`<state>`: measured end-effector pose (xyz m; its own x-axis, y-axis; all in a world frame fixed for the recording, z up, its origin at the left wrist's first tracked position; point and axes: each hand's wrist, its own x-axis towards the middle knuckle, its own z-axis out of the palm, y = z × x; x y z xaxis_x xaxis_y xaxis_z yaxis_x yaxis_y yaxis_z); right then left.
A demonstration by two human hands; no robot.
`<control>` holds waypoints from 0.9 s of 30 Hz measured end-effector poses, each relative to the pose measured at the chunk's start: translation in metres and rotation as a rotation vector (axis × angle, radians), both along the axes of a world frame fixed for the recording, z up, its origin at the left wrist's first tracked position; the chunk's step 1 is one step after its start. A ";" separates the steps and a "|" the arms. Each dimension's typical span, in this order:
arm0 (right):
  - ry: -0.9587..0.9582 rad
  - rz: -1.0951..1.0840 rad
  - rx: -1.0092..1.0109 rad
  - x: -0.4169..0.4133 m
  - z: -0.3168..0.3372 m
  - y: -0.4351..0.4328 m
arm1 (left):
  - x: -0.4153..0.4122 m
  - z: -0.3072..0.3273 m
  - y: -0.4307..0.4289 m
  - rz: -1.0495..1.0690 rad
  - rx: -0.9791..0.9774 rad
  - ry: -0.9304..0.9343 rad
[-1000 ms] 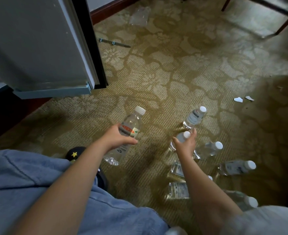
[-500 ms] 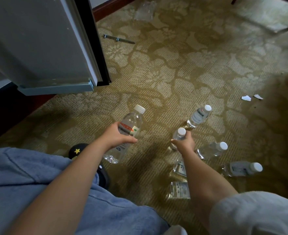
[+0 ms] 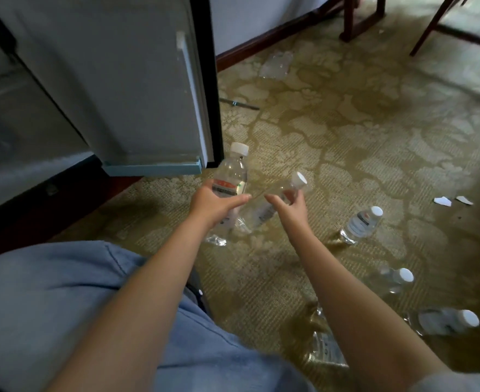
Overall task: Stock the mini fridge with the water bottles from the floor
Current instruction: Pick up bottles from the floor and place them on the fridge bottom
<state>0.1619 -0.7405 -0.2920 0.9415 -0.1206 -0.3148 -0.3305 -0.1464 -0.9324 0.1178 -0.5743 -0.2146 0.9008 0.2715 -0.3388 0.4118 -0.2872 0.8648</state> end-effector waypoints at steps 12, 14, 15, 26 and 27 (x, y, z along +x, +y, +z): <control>-0.265 0.281 0.125 0.017 0.156 0.169 | -0.029 0.144 0.151 0.454 -0.061 -0.440; -0.302 0.347 0.099 0.006 0.175 0.203 | -0.050 0.152 0.183 0.514 -0.045 -0.467; -0.321 0.389 0.083 -0.001 0.183 0.220 | -0.060 0.153 0.200 0.545 -0.040 -0.476; -0.344 0.767 -0.024 -0.056 0.215 0.388 | -0.165 0.134 0.344 0.879 0.007 -0.446; -0.331 0.785 -0.036 -0.054 0.212 0.402 | -0.168 0.129 0.357 0.900 0.016 -0.435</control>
<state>0.1078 -0.3389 -0.0799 0.7991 0.6009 -0.0173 0.1681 -0.2510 -0.9533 -0.0503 -0.2176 -0.0858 0.4025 0.9152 -0.0185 0.1304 -0.0373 0.9908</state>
